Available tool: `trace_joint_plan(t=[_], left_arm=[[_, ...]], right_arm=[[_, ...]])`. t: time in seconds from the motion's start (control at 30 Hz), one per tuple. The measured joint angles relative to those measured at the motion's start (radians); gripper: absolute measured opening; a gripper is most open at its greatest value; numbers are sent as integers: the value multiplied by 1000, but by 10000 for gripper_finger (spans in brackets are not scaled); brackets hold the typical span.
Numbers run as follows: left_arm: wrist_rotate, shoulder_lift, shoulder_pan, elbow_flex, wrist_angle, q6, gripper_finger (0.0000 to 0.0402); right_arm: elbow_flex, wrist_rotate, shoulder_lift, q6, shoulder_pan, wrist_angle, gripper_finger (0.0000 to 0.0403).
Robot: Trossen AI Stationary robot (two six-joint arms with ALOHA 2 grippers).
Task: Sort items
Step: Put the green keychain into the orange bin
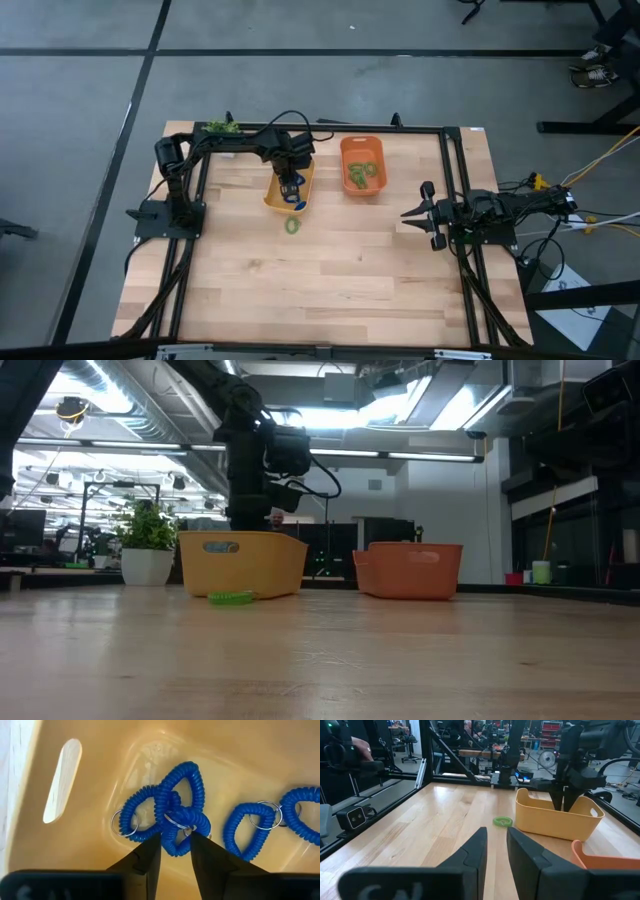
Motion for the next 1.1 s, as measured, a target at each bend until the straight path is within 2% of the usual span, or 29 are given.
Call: trace_joint_plan(t=[0.13, 0.27, 0.4, 0.73, 1.1], left_arm=[[0, 0, 0, 0, -5, 0, 114], [1, 0, 2, 9, -79, 0, 117], [0, -1, 8, 31, -128, -3, 109], [3, -4, 5, 95, -136, 0, 90], [4, -125, -66, 101, -101, 0, 66]], right_arm=[[0, 0, 0, 0, 0, 0, 75], [0, 0, 0, 0, 0, 0, 75], [0, 0, 0, 0, 0, 0, 75], [0, 0, 0, 0, 0, 0, 75], [0, 0, 0, 0, 0, 0, 75]])
